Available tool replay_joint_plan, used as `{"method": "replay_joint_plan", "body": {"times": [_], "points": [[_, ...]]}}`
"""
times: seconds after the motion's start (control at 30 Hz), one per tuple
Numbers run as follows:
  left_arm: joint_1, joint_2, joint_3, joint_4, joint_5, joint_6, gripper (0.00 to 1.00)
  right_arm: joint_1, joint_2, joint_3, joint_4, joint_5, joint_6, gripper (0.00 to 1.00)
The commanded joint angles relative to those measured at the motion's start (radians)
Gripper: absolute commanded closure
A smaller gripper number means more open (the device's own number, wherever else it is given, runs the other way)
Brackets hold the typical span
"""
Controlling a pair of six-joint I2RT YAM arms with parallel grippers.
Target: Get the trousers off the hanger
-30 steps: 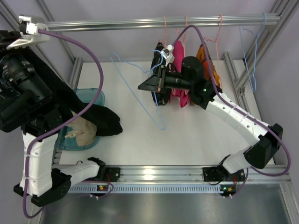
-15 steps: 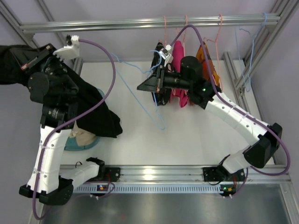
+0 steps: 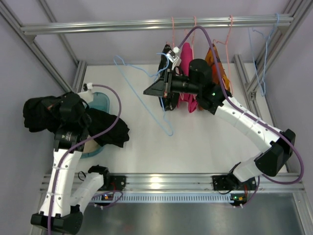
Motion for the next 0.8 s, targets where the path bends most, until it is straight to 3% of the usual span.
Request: {"method": "replay_joint_plan", "body": {"times": [0.0,0.27,0.3,0.33,0.4,0.47,0.53,0.67,0.73,0.77], "points": [[0.035,-0.023,-0.097,-0.062,0.065,-0.133,1.00,0.011,-0.017,0.021,0.038,-0.011,-0.021,1.00],[0.410,0.265,-0.070,-0.178,0.376,-0.344,1.00,0.008,-0.035,0.024,0.015,-0.005,-0.050,1.00],[0.433,0.323,-0.032,-0.212,0.475,-0.364,0.98,0.007,-0.037,0.021,0.013,-0.002,-0.053,1.00],[0.465,0.348,-0.014,-0.242,0.519,-0.405,0.84,0.007,-0.037,0.019,0.015,0.001,-0.052,1.00],[0.479,0.391,0.031,-0.344,0.652,-0.436,0.77,0.007,-0.033,0.016,0.019,0.003,-0.049,1.00],[0.479,0.392,0.045,-0.385,0.732,-0.452,0.62,0.007,-0.032,0.016,0.021,0.003,-0.046,1.00],[0.479,0.392,0.034,-0.393,0.795,-0.452,0.38,0.007,-0.032,0.018,0.022,0.003,-0.046,1.00],[0.480,0.406,0.043,-0.439,0.843,-0.467,0.23,0.005,-0.035,0.021,0.018,0.003,-0.052,1.00],[0.477,0.383,0.126,-0.531,0.893,-0.487,0.20,0.005,-0.044,0.018,0.010,0.006,-0.061,1.00],[0.479,0.373,0.217,-0.575,1.008,-0.490,0.16,0.005,-0.049,0.013,0.009,0.007,-0.066,1.00]]}}
